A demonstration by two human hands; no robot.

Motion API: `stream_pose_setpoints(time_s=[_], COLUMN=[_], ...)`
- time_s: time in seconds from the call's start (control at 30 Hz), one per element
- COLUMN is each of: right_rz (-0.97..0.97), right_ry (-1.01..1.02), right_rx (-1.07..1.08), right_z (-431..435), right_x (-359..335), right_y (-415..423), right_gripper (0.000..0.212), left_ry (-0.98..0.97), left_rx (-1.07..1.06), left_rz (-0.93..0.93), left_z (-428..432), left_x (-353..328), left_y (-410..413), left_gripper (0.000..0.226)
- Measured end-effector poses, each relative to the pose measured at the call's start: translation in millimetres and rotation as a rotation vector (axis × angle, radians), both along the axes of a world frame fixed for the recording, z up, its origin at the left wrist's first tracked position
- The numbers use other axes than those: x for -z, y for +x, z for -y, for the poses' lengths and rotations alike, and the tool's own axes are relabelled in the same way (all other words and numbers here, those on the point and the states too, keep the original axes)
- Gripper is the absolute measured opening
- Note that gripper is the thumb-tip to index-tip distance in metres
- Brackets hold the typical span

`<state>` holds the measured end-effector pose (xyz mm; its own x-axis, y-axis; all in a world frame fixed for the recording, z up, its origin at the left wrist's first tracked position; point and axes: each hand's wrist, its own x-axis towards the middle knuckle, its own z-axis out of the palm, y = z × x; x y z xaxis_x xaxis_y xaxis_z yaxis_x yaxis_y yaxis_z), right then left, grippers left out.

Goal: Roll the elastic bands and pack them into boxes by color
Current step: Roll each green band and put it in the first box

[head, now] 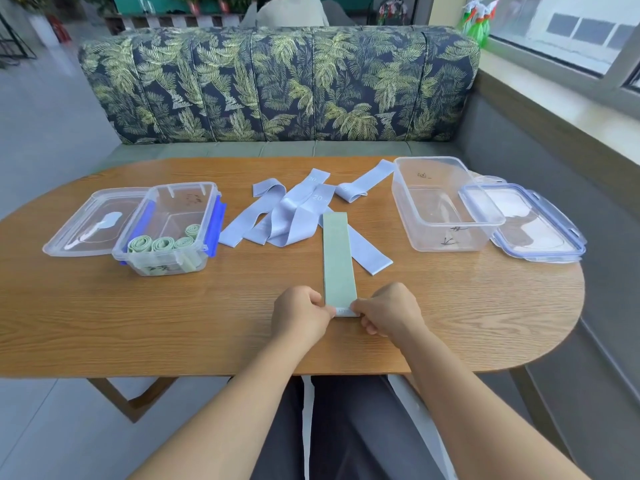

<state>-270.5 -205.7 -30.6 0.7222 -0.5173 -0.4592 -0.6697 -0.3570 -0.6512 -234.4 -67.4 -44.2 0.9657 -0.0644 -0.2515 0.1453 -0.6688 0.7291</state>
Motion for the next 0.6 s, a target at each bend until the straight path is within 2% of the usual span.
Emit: stream_pose_setpoints(time_s=[0.2,0.47,0.6], right_rz=[0.005,0.0,0.019], right_ry=[-0.062,-0.221,-0.21], right_rx=[-0.029,-0.022,-0.038], right_z=[-1.7,-7.6,-6.5], right_x=[1.1,6.0,3.4], right_y=[-0.8,2.5,2.8], right_gripper=[0.024,0.038,0.042], left_ry=[0.011,0.079,0.114], left_rx=[0.029,0.013,0.008], left_rz=[-0.076,-0.137,-0.166], left_z=[1.4,6.0,8.3], left_x=[-8.9,-13.0,-18.1], left_y=[6.3,13.9,18.4], left_gripper=[0.006,0.014,0.014])
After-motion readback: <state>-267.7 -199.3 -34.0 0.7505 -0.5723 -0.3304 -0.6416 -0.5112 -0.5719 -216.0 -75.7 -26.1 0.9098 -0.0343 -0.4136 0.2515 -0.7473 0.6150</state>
